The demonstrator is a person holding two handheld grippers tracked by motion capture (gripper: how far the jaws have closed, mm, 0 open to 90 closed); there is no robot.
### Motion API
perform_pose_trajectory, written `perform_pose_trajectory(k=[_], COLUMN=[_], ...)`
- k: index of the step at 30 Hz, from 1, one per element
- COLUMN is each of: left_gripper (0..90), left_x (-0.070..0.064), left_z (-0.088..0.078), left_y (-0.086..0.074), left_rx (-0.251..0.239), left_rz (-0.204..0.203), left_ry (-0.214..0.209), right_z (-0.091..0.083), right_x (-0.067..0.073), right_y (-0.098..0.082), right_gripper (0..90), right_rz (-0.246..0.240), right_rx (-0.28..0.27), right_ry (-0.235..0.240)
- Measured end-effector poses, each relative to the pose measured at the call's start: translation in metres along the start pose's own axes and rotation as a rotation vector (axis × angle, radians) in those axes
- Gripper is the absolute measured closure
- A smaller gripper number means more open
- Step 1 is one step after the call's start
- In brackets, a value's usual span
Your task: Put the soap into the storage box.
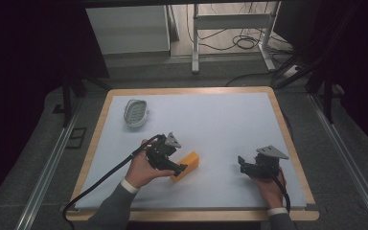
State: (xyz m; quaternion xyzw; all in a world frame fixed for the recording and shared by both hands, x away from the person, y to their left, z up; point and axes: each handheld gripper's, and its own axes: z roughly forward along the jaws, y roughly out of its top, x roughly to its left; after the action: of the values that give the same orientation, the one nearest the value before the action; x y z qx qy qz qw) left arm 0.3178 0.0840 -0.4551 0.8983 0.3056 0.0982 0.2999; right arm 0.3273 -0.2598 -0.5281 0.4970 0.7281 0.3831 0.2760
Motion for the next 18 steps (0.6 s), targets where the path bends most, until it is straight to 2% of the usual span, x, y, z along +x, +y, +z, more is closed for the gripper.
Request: perform_pose_trajectory(k=[4,6,10,12,18], left_gripper=[20.0,20.5,20.5,21.2,24.3], left_x=[-0.005,-0.006,-0.006,-0.007,-0.008], left_z=[0.008,0.016,0.024,0.029,0.035], left_y=[0.005,0.007,0.006,0.005,0.005], left_rx=[0.022,0.029,0.057,0.066,0.077], left_rz=[0.008,-0.012,-0.011,-0.024,-0.030], left_ry=[-0.013,-0.031,-0.032,-0.039,-0.039], right_z=[0.000,0.000,0.000,0.000,0.000], right_x=[0.000,0.001,0.000,0.000,0.001], right_y=[0.000,0.000,0.000,0.000,0.000], right_gripper=[10.1,10.1,10.1,10.1,10.1], right_rz=[-0.003,-0.003,-0.003,-0.005,-0.004], right_rx=[0.002,0.001,0.002,0.002,0.002], right_ry=[-0.001,-0.001,0.000,0.000,-0.003])
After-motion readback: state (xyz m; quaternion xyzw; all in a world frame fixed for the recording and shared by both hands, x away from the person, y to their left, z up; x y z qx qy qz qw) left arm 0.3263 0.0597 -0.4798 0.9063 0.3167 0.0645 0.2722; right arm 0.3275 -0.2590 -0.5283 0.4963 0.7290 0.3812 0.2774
